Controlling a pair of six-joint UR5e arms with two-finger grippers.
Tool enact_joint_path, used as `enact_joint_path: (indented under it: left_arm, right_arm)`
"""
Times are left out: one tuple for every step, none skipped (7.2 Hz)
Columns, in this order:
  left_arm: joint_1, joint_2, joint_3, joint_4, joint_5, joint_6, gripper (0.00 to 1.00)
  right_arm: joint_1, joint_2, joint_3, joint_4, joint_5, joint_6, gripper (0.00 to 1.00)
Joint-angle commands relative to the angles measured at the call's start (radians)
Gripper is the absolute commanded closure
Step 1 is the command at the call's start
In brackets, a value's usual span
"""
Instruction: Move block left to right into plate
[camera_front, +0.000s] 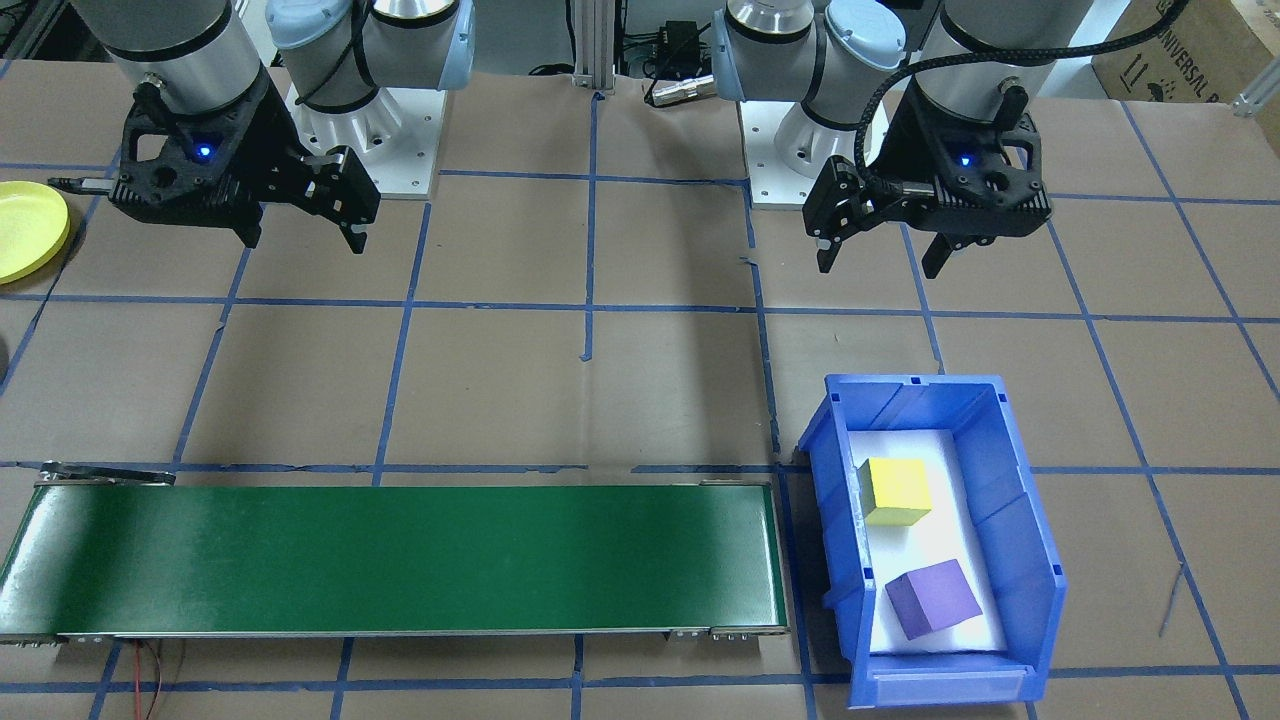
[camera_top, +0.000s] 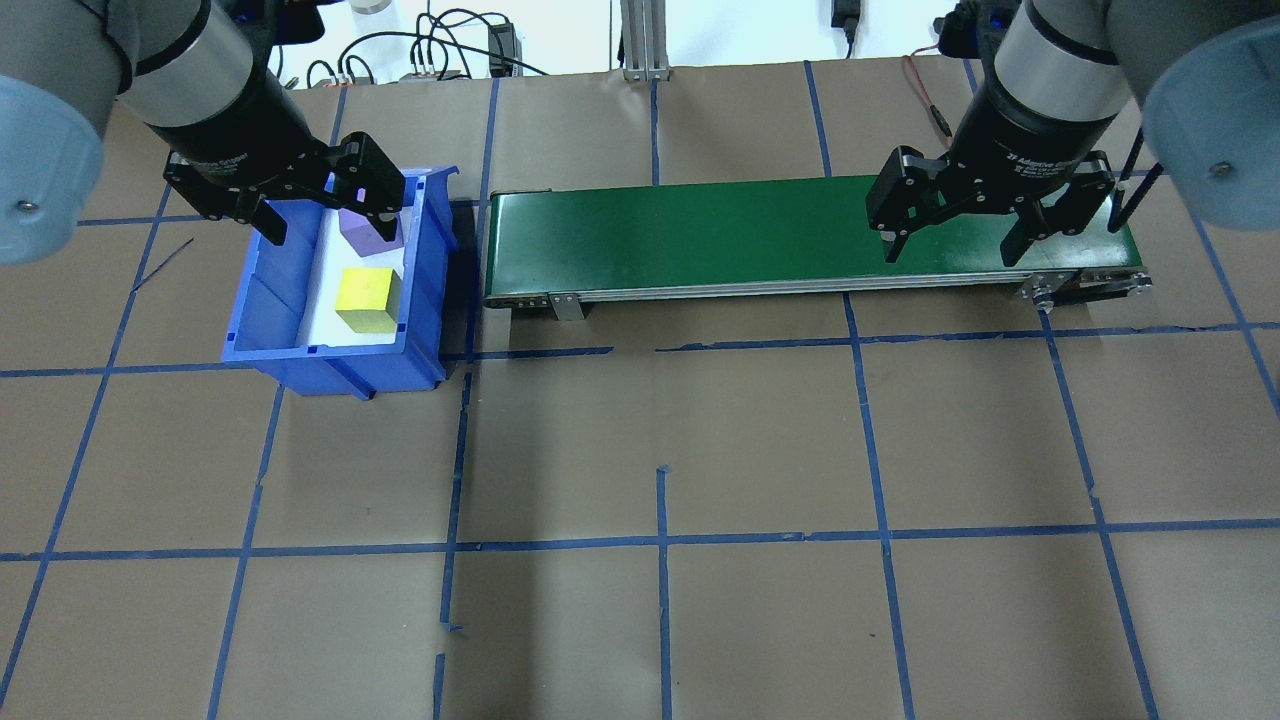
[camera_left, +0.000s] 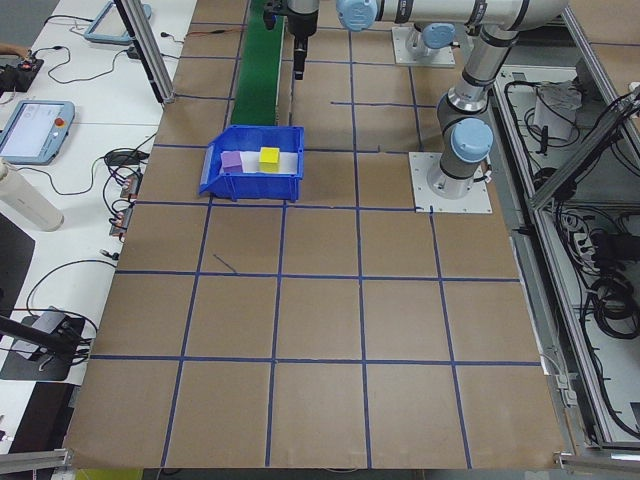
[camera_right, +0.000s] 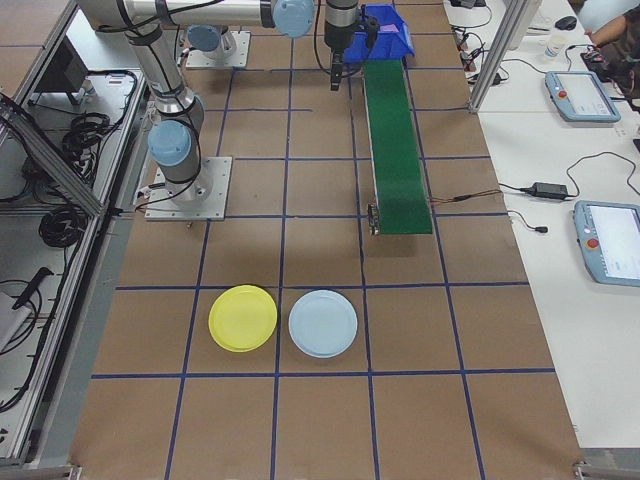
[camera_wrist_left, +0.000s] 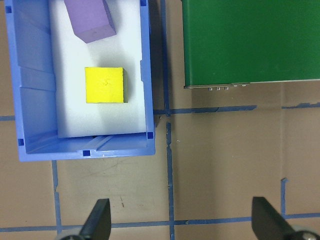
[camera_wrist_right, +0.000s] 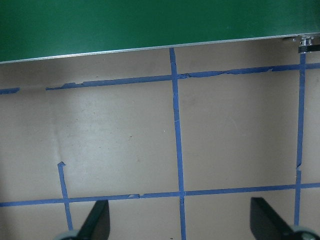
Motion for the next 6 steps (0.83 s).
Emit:
enact_joint_path:
  left_arm:
    - [0.004, 0.0, 0.002, 0.0, -0.003, 0.002, 0.0]
    - [0.009, 0.0, 0.002, 0.0, -0.005, 0.004, 0.0]
    - [0.022, -0.003, 0.002, 0.002, -0.005, 0.008, 0.0]
    - [0.039, -0.008, 0.008, 0.006, -0.008, 0.01, 0.0]
    - [0.061, -0.014, 0.003, 0.008, -0.006, 0.017, 0.0]
    - [0.071, -0.087, 0.028, 0.006, -0.006, 0.019, 0.0]
  right_arm:
    - [0.001, 0.0, 0.0, -0.001, 0.0, 0.001, 0.0]
    - [0.001, 0.0, 0.0, -0.001, 0.0, 0.001, 0.0]
    - [0.001, 0.0, 0.0, 0.0, 0.002, 0.001, 0.0]
    - [0.001, 0.0, 0.0, -0.001, 0.002, 0.001, 0.0]
    - [0.001, 0.0, 0.0, -0.001, 0.002, 0.001, 0.0]
    - [0.002, -0.002, 0.0, -0.001, 0.002, 0.001, 0.0]
